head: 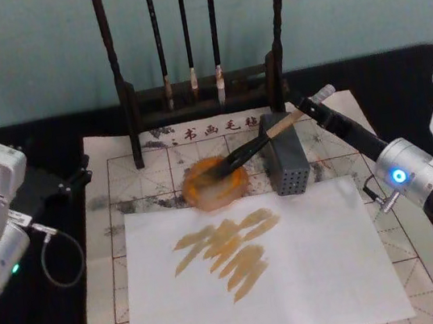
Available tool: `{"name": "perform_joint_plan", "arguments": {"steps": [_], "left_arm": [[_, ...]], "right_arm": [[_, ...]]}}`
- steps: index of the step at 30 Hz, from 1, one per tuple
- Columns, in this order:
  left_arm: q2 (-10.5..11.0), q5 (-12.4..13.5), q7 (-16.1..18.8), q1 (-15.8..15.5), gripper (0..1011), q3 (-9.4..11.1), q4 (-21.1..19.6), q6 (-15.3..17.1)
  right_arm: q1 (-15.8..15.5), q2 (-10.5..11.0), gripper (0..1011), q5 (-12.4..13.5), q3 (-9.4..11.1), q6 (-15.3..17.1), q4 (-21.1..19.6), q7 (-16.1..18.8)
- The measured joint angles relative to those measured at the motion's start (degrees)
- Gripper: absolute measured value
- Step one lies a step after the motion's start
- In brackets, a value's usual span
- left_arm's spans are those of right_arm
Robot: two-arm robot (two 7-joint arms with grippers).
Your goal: Pick up the brush from the inkstone, write on the paper, then place the brush back to its original position.
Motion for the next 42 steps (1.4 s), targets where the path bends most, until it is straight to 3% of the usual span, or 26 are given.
{"name": "perform_joint_plan", "arguments": {"steps": [9,18,21,24,32,42], "left_arm": [[0.0,0.0,0.0,0.0,1001,0.0,0.0,0.0],[0.0,0.0,0.0,0.0,1001,0.0,0.0,0.0],[0.0,0.0,0.0,0.0,1001,0.0,0.0,0.0],[0.0,0.0,0.0,0.0,1001,0.0,0.0,0.0],[0.0,0.0,0.0,0.0,1001,0.0,0.0,0.0],[0.0,0.0,0.0,0.0,1001,0.0,0.0,0.0]], "right_arm": [[-2.5,3.6,1000,-3.4,-1.1,-1.4,-3.8,-0.5],[-6.7,8.5,1000,-9.8,-1.3,-2.1,-9.9,-2.3],[-7.3,9.2,1000,-11.4,-1.3,-2.1,-10.6,-3.2],[-7.6,9.9,1000,-14.6,-1.7,-2.5,-11.0,-4.8],[-6.6,9.5,1000,-22.7,-2.8,-5.8,-8.9,-8.6],[-5.0,6.2,1000,-27.9,-2.2,-9.6,-4.6,-12.6]]}}
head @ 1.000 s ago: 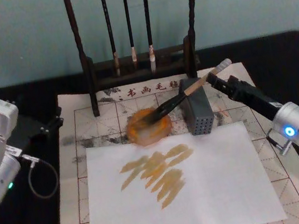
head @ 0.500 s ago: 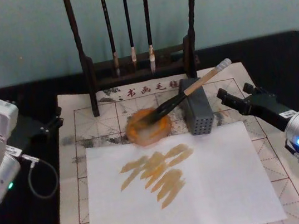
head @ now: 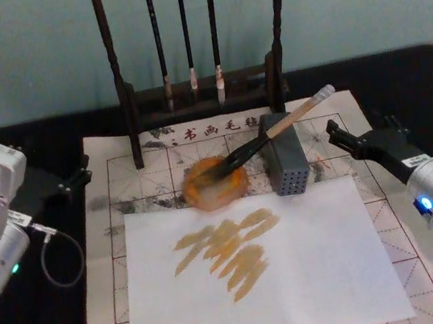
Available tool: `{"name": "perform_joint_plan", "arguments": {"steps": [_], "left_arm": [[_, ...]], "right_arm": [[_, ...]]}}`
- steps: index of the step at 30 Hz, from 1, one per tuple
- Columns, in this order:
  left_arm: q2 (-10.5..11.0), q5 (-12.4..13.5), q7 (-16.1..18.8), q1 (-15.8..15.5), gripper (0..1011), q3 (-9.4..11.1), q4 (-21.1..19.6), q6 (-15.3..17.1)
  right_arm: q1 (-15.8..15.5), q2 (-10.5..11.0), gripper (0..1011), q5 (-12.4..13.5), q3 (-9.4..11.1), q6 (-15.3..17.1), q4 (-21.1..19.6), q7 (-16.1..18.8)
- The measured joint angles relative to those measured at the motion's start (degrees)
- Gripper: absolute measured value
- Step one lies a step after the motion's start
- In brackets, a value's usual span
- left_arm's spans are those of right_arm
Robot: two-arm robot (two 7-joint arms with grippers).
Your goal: Pick up the brush from the inkstone, write on the paper, then place the brush back to its original position.
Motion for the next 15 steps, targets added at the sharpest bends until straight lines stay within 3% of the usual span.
{"name": "perform_joint_plan", "arguments": {"steps": [8,15], "left_arm": [[0.0,0.0,0.0,0.0,1001,0.0,0.0,0.0],[0.0,0.0,0.0,0.0,1001,0.0,0.0,0.0]], "right_arm": [[0.9,-2.1,1000,-1.8,0.4,-1.0,2.3,-0.4],[0.9,-1.9,1000,-1.7,0.4,-1.0,2.2,-0.3]]}}
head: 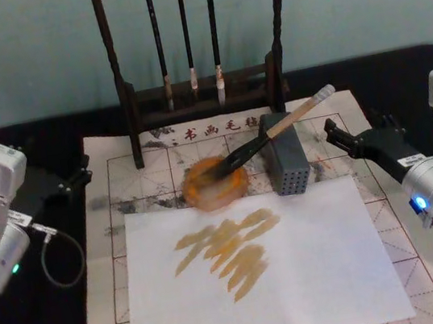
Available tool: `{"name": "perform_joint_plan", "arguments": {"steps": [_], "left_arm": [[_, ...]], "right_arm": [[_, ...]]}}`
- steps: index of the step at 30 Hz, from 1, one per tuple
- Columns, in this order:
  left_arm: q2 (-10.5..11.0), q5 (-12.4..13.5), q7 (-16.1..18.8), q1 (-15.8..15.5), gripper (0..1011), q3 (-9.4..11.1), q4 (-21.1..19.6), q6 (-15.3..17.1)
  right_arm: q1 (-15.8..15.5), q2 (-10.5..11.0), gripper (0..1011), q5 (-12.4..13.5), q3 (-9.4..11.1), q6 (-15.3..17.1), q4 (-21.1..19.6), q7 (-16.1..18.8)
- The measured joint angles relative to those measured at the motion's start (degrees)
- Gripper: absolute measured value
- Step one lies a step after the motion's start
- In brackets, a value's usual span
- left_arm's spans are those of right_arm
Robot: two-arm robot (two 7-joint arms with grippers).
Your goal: Pick up the brush from the inkstone, write on the paper, then place the brush back to its original position.
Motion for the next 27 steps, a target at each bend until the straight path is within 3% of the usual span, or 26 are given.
{"name": "perform_joint_plan", "arguments": {"steps": [27], "left_arm": [[0.0,0.0,0.0,0.0,1001,0.0,0.0,0.0]], "right_arm": [[-0.1,0.2,1000,0.2,-0.1,0.1,-0.3,0.1]]}}
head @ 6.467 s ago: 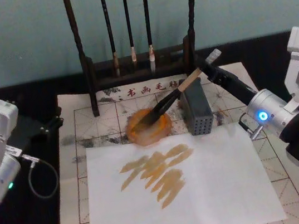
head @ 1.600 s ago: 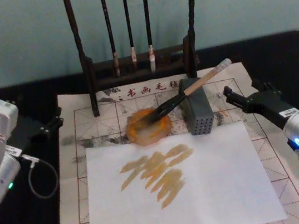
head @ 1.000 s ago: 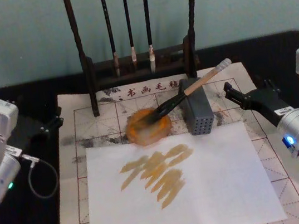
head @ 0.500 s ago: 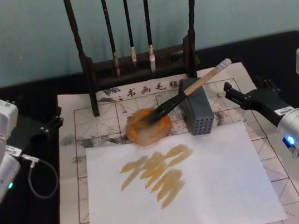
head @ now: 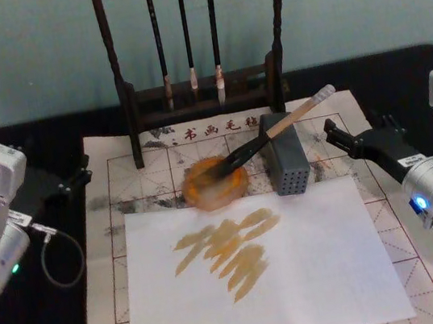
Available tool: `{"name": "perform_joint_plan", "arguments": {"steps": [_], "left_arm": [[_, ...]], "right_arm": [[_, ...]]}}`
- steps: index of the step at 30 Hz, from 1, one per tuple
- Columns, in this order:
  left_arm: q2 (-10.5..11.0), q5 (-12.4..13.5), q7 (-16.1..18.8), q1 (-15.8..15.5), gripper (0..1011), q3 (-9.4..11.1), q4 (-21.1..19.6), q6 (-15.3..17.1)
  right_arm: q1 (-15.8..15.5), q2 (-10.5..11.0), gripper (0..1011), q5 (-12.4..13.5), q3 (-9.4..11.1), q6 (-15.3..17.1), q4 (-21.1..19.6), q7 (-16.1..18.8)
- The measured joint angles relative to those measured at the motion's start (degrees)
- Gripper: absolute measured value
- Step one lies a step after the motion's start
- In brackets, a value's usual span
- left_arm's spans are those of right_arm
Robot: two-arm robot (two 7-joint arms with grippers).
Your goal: Pick up the brush from the inkstone, write on the paper, then place the brush back to its original position.
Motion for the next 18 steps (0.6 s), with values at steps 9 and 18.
{"name": "perform_joint_plan", "arguments": {"steps": [9,18], "left_arm": [[0.0,0.0,0.0,0.0,1001,0.0,0.0,0.0],[0.0,0.0,0.0,0.0,1001,0.0,0.0,0.0]], "right_arm": [[0.0,0.0,1000,0.1,0.0,0.0,0.0,0.0],[0.0,0.0,1000,0.1,0.0,0.0,0.0,0.0]]}}
